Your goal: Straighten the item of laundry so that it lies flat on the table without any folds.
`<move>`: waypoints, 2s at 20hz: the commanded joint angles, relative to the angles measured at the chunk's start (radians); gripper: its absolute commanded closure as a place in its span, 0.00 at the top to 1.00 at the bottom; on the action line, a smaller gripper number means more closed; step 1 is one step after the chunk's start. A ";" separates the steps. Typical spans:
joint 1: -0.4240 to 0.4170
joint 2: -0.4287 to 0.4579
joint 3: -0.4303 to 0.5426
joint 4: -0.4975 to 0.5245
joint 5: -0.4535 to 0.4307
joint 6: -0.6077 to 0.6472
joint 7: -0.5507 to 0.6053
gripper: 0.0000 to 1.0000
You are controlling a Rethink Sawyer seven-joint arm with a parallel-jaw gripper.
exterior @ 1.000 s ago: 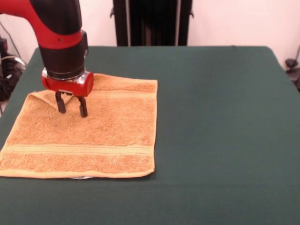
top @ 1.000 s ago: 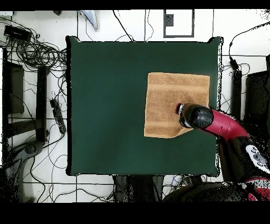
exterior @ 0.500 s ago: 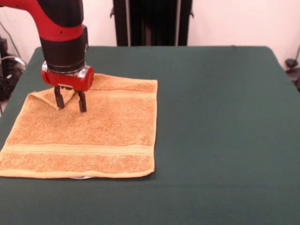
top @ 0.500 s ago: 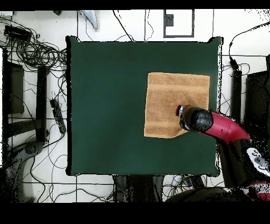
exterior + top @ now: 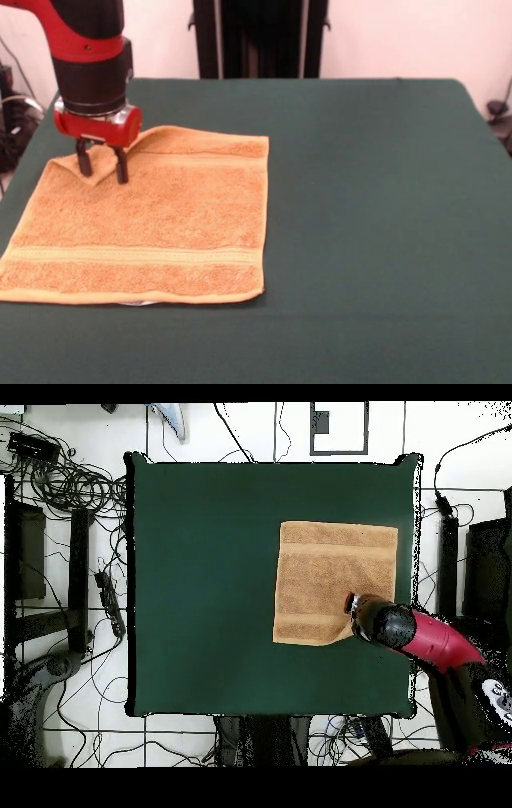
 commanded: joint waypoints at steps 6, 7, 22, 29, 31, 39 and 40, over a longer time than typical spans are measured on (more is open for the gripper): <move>-0.098 0.240 0.089 0.045 -0.160 -0.173 -0.005 1.00; -0.102 0.251 0.084 0.042 -0.170 -0.183 0.002 1.00; -0.083 0.308 0.033 0.032 -0.227 -0.299 0.072 1.00; -0.074 0.306 0.037 0.023 -0.239 -0.305 0.070 0.00; -0.079 0.308 0.046 0.021 -0.239 -0.298 0.063 0.00; -0.073 0.262 0.072 0.049 -0.200 -0.214 0.068 0.00; -0.073 0.248 0.078 0.061 -0.193 -0.201 0.070 0.00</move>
